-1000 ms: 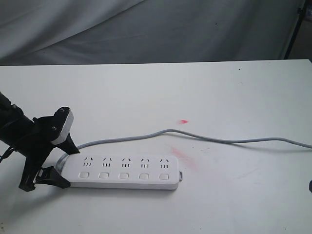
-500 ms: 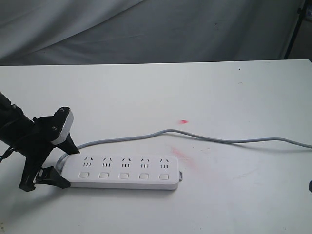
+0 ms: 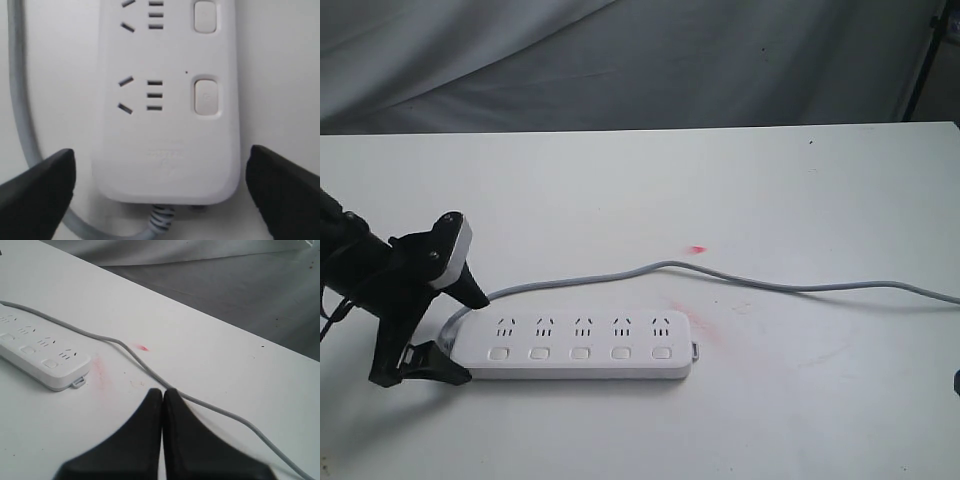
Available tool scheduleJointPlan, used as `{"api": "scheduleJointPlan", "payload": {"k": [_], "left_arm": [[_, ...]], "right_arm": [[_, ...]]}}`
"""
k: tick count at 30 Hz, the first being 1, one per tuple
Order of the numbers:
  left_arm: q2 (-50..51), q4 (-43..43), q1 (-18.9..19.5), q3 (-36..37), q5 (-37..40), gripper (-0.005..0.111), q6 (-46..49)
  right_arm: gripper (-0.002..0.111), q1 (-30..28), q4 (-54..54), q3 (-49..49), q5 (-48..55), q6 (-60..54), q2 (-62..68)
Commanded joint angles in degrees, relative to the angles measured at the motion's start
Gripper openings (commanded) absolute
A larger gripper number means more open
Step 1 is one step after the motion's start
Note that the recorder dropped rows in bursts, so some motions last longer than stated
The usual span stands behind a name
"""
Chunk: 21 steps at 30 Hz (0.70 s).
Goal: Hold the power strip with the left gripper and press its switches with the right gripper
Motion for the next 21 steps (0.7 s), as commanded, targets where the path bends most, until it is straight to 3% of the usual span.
{"api": "scheduleJointPlan", "payload": {"k": [1,15,21], "left_arm": [[-0.50,-1.83,-0.18,0.03,-1.06,0.101,-0.98],[-14.45,1.85,-0.18,0.03,-1.76,0.102,-10.27],[-25.75,-1.71,-0.18,0.03,-14.98,0.102,-38.46]], "right_arm": [[0.000,-0.52,0.10,0.13,-0.18,0.08,-0.22],[0.000,-0.52,0.10,0.13,-0.18,0.08,-0.22],[0.000,-0.52,0.10,0.13,-0.18,0.08,-0.22]]}}
